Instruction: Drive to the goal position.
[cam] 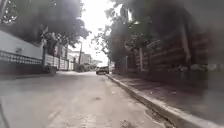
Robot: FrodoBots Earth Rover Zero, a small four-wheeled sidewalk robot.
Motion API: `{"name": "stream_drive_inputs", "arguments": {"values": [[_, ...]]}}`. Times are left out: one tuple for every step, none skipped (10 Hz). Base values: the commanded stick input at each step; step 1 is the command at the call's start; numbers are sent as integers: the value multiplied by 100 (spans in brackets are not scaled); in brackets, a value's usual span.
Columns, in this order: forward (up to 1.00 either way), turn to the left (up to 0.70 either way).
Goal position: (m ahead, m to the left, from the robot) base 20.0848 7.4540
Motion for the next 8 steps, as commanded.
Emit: {"name": "stream_drive_inputs", "arguments": {"values": [[70, 28], [70, 7], [70, 0], [70, 0], [70, 0], [70, 0], [70, 0], [70, 0]]}}
